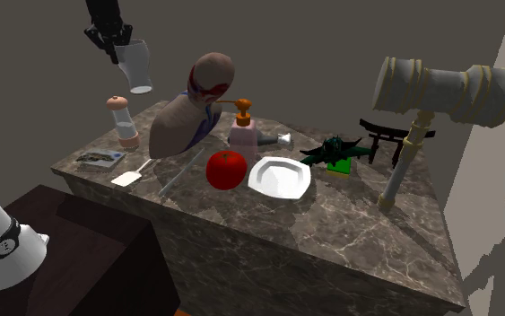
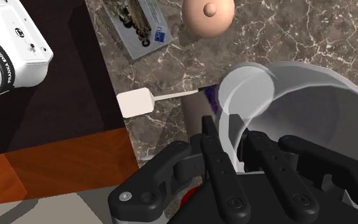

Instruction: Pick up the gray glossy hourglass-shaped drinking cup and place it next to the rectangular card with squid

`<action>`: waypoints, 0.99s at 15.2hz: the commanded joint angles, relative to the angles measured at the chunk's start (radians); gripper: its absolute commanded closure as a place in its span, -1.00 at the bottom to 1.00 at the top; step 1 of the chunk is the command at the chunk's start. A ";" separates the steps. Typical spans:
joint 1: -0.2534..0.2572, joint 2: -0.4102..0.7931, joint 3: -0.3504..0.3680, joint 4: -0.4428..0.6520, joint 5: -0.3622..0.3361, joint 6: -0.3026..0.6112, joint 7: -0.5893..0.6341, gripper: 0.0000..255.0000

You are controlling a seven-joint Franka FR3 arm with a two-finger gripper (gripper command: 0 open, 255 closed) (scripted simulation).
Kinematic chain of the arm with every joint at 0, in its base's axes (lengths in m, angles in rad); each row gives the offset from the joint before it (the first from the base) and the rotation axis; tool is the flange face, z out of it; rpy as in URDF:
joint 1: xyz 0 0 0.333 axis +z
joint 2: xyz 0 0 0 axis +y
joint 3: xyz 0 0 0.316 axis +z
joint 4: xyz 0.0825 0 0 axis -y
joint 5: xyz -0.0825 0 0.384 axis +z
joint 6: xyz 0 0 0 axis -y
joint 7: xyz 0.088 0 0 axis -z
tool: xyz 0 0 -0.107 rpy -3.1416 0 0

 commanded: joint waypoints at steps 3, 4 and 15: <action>0.026 0.008 0.073 0.029 0.017 -0.005 0.101 1.00; 0.030 0.016 0.094 0.040 0.018 -0.005 0.129 1.00; 0.046 0.238 0.416 0.227 -0.105 0.007 0.501 1.00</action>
